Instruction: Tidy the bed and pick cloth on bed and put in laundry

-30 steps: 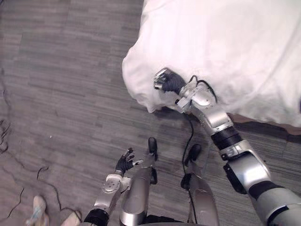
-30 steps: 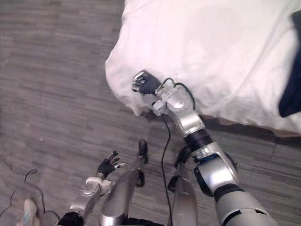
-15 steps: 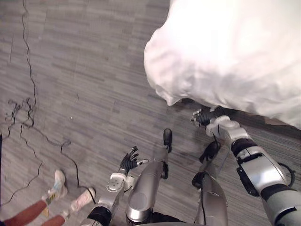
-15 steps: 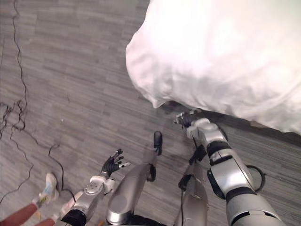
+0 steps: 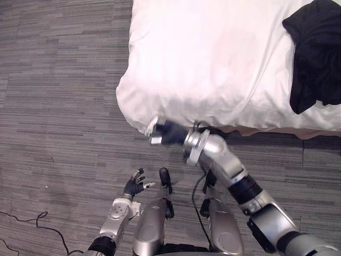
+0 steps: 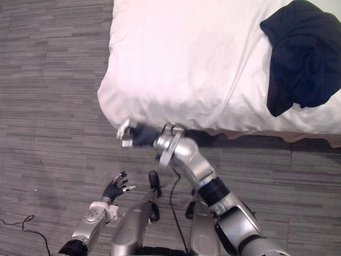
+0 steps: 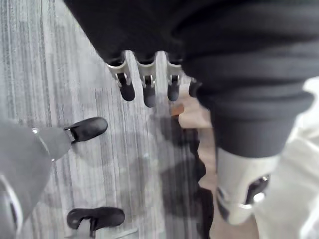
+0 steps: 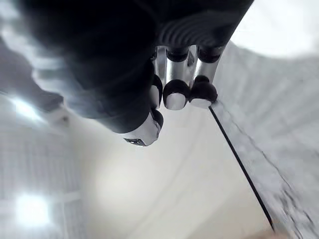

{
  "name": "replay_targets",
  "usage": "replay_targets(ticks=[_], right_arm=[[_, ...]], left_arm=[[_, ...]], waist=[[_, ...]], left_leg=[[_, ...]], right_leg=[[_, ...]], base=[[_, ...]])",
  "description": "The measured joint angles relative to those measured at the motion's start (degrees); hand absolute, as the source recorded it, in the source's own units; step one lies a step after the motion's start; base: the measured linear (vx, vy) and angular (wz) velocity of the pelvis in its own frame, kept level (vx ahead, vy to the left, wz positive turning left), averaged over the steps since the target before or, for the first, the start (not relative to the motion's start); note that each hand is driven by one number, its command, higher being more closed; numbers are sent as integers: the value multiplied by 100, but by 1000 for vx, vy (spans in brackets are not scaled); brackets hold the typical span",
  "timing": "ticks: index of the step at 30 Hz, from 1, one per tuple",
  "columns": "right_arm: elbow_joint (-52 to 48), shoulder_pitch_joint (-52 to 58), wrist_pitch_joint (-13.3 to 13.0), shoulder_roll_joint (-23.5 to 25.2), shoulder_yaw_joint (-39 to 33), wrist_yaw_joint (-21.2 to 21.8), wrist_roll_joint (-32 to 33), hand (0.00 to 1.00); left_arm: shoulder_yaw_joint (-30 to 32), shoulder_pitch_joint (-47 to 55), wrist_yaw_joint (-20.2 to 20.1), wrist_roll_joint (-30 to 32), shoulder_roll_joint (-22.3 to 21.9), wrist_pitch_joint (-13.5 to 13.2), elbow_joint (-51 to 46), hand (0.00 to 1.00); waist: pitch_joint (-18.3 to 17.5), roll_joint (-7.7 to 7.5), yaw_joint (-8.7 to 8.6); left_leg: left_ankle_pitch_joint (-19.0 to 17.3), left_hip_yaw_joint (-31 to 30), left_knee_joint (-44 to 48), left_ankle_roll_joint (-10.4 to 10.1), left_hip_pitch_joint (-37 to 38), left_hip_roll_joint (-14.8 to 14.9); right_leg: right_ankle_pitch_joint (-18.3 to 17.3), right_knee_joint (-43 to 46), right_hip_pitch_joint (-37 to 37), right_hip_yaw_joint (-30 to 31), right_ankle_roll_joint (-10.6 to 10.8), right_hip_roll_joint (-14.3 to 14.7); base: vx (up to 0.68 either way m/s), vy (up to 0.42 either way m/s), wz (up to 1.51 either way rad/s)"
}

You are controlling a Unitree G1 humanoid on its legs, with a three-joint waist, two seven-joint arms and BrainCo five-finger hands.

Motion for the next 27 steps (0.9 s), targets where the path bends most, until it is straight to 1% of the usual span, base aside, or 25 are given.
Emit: replay_targets(ticks=[2, 3, 4, 5, 6, 7, 9, 10, 11, 12, 13, 14, 15, 16, 17, 18, 19, 20, 21, 22, 23, 24, 25, 26, 27], right_arm=[[468, -148, 10, -445, -1, -361, 100, 100], [800, -183, -17, -828, -9, -614, 262, 100], [873, -161, -134, -898, -12, -661, 339, 100], [903, -181, -413, -887, -3, -721, 538, 100], [946, -178, -482, -874, -2, -734, 572, 100], [1150, -33, -630, -889, -40, -759, 720, 100], [1247, 356, -812, -851, -446, -788, 1101, 100], [1205, 663, -886, -775, -740, -786, 1342, 100], [1015, 1070, -952, -654, -988, -756, 1687, 100], [841, 1342, -979, -557, -1132, -740, 1828, 100], [498, 2126, -1014, -284, -1439, -704, 2133, 100], [426, 2489, -1013, -140, -1601, -703, 2288, 100], [423, 3185, -1010, 95, -1850, -730, 2519, 100], [413, 3821, -1040, 291, -2068, -758, 2558, 100], [403, 4822, -1033, 618, -2380, -836, 2574, 100], [403, 5228, -1022, 764, -2488, -850, 2598, 100], [402, 5836, -1008, 968, -2640, -856, 2767, 100], [400, 6336, -995, 1152, -2758, -819, 2948, 0], [399, 6514, -972, 1231, -2799, -790, 2991, 0], [401, 6900, -905, 1374, -2893, -727, 3018, 0], [408, 7068, -856, 1449, -2927, -709, 3034, 0], [546, 7212, -762, 1529, -2933, -574, 3071, 0], [771, 7237, -664, 1654, -2933, -446, 3063, 0], [997, 7192, -515, 1760, -2917, -240, 2916, 0], [1271, 7104, -344, 1866, -2909, -11, 2705, 0]], left_arm=[[-219, -164, 4, -29, -152, -12, -9, 0], [-371, -295, 24, -178, -302, -43, -8, 0], [-411, -305, 29, -227, -333, -61, -12, 0], [-425, -307, 44, -282, -357, -87, 7, 0], [-424, -308, 51, -303, -357, -86, 14, 0], [-421, -308, 59, -334, -358, -86, 10, 0], [-393, -285, -18, -333, -355, -136, 9, 0], [-316, -229, -19, -334, -357, -152, 6, 0], [-125, -128, -14, -342, -357, -181, 1, 0], [6, -59, -11, -354, -355, -187, -11, 0], [340, 98, 1, -394, -349, -236, -28, 0], [478, 156, 7, -401, -350, -254, -43, 0], [714, 296, 11, -431, -339, -290, -168, 0], [893, 396, -2, -432, -328, -334, -298, 0], [1128, 528, -18, -423, -304, -425, -465, 0], [1210, 562, -22, -419, -268, -440, -481, 0], [1255, 585, -40, -343, -191, -424, -459, 0], [1253, 591, -110, -142, -162, -393, -456, 0], [1247, 588, -149, -25, -151, -386, -457, 0], [1204, 586, -197, 258, -187, -375, -449, 0], [1164, 585, -245, 412, -210, -373, -418, 0], [1103, 592, -283, 625, -269, -328, -311, 0], [1107, 598, -314, 787, -360, -258, -145, 0], [1119, 600, -364, 926, -437, -211, -8, 0], [1116, 651, -381, 1007, -452, -175, 119, 0]], waist=[[3, 238, 126], [-2, 486, 266], [-47, 547, 298], [-100, 623, 308], [-101, 624, 307], [-104, 629, 298], [-105, 630, 287], [-104, 629, 234], [-98, 617, 103], [-99, 598, 12], [-74, 498, -150], [-73, 452, -212], [-33, 367, -347], [9, 275, -423], [109, 120, -630], [152, 36, -724], [167, -134, -909], [158, -295, -1077], [157, -360, -1146], [139, -493, -1285], [90, -553, -1329], [-85, -652, -1382], [-299, -732, -1397], [-485, -736, -1392], [-632, -748, -1386]], left_leg=[[-13, -19, 129, 23, -283, -39], [-20, -12, 197, 87, -502, -88], [-33, -7, 246, 108, -624, -108], [-92, 18, 391, 187, -809, -130], [-129, 42, 454, 202, -825, -132], [-285, 58, 731, 218, -842, -110], [-601, 118, 1243, 239, -856, -41], [-777, 154, 1475, 256, -861, -15], [-912, 203, 1646, 258, -856, 2], [-990, 255, 1715, 289, -841, 8], [-1135, 400, 1803, 311, -723, 25], [-1194, 471, 1842, 310, -673, 44], [-1287, 569, 1886, 296, -544, 71], [-1350, 671, 1896, 288, -426, 94], [-1487, 809, 1969, 219, -223, 183], [-1548, 889, 2004, 186, -121, 243], [-1679, 1026, 2106, 120, 58, 372], [-1795, 1153, 2168, 39, 314, 485], [-1836, 1222, 2168, 5, 459, 534], [-1927, 1375, 2166, -82, 826, 641], [-1972, 1462, 2152, -143, 997, 692], [-2029, 1739, 2116, -225, 1254, 813], [-2019, 2121, 2004, -286, 1539, 923], [-2017, 2606, 1841, -375, 1840, 1007], [-1990, 3138, 1705, -472, 2204, 1050]], right_leg=[[-3, 149, -277, 13, 0, -75], [-13, 263, -534, 55, 15, -125], [-27, 326, -668, 69, 30, -163], [-39, 447, -874, 128, 44, -206], [-46, 477, -894, 158, 50, -220], [-95, 581, -843, 227, 67, -240], [-172, 734, -721, 289, 103, -269], [-187, 760, -652, 339, 109, -277], [-190, 766, -596, 403, 134, -288], [-195, 765, -568, 438, 170, -298], [-238, 751, -500, 598, 250, -302], [-248, 722, -455, 642, 249, -299], [-254, 685, -359, 730, 263, -277], [-263, 677, -289, 823, 276, -259], [-293, 589, -121, 975, 315, -168], [-307, 531, -24, 1036, 331, -115], [-316, 461, 129, 1140, 333, -22], [-318, 401, 335, 1248, 330, 84], [-320, 377, 444, 1290, 326, 127], [-361, 365, 697, 1394, 263, 242], [-385, 364, 801, 1467, 225, 316], [-434, 366, 865, 1560, 152, 447], [-605, 362, 837, 1219, -79, 451], [-714, 484, 842, 640, -282, 367], [-742, 634, 839, -14, -366, 235]], base=[[-25, 32, 11], [-40, 38, 6], [-55, 32, -3], [-41, 27, -8], [-43, 43, -11], [-21, 41, -7], [-23, 44, -9], [-33, 65, -17], [-33, 76, -17], [-26, 83, -36], [-14, 67, -40], [0, 69, -54], [27, 52, -48], [55, 42, -70], [63, 20, -68], [78, -1, -84], [114, -14, -85], [99, -14, -82], [120, -28, -77], [114, -36, -61], [144, -46, -88], [130, -72, -120], [131, -51, -173], [262, -14, -223], [269, 30, -210]])
